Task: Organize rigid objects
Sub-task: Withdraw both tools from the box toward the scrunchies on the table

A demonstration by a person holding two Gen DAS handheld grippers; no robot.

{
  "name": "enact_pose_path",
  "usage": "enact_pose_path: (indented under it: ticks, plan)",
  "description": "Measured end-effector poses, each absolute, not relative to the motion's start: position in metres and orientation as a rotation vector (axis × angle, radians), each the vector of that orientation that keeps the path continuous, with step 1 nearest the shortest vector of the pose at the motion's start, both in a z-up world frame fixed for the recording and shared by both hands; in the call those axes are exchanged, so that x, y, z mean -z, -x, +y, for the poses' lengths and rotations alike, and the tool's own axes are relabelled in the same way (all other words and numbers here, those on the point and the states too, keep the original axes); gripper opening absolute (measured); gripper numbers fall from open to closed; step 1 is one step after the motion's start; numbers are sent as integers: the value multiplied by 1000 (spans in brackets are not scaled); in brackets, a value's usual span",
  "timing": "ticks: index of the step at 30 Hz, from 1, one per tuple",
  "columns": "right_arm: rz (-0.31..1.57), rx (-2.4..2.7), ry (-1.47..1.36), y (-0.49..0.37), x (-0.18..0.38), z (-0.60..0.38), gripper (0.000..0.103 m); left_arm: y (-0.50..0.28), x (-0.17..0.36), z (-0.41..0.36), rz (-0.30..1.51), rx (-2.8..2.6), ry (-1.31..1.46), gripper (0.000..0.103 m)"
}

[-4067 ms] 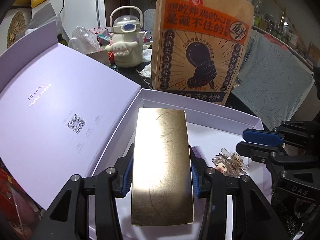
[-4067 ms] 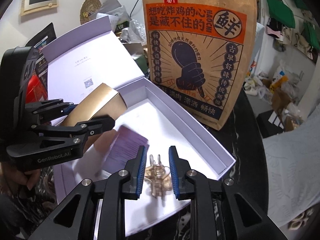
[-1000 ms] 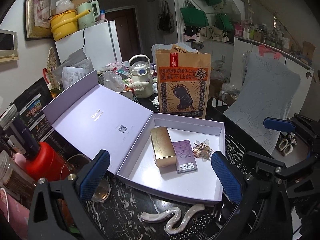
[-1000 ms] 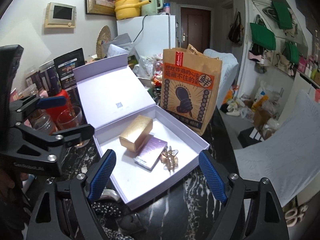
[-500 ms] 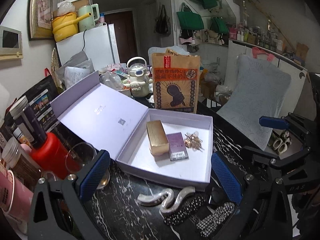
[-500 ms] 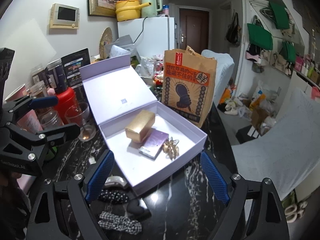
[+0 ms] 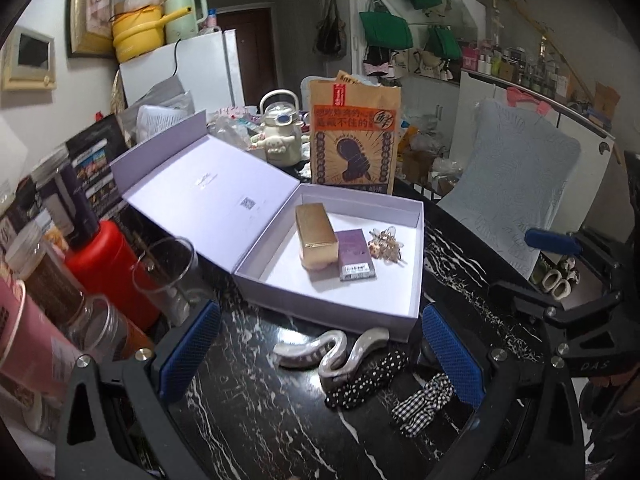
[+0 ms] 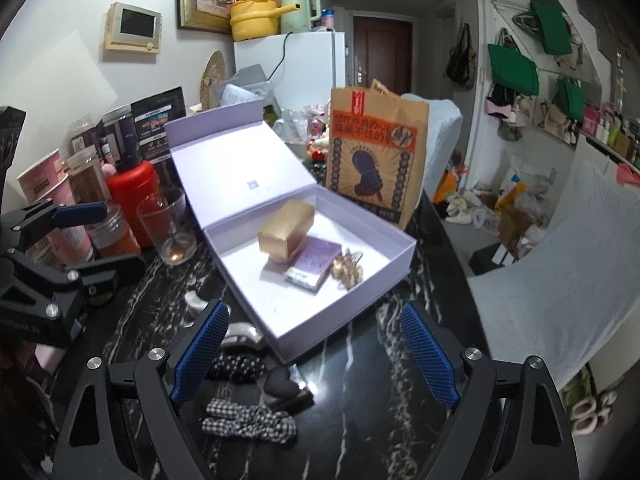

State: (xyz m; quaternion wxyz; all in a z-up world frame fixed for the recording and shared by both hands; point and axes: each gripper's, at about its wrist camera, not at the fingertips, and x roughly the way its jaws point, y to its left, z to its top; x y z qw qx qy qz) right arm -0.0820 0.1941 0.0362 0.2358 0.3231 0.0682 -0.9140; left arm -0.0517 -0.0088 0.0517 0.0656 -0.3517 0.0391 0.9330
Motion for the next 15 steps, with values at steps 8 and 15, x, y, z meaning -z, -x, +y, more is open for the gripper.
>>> enact_pose_path:
  ticks: [8, 15]
  plan:
    - [178, 2451, -939, 68, -9, 190, 97, 43, -31, -17, 77, -2787, 1099, 103]
    - [143, 2413, -970, 56, 14, 188, 102, 39, -12, -23, 11, -2727, 1154, 103]
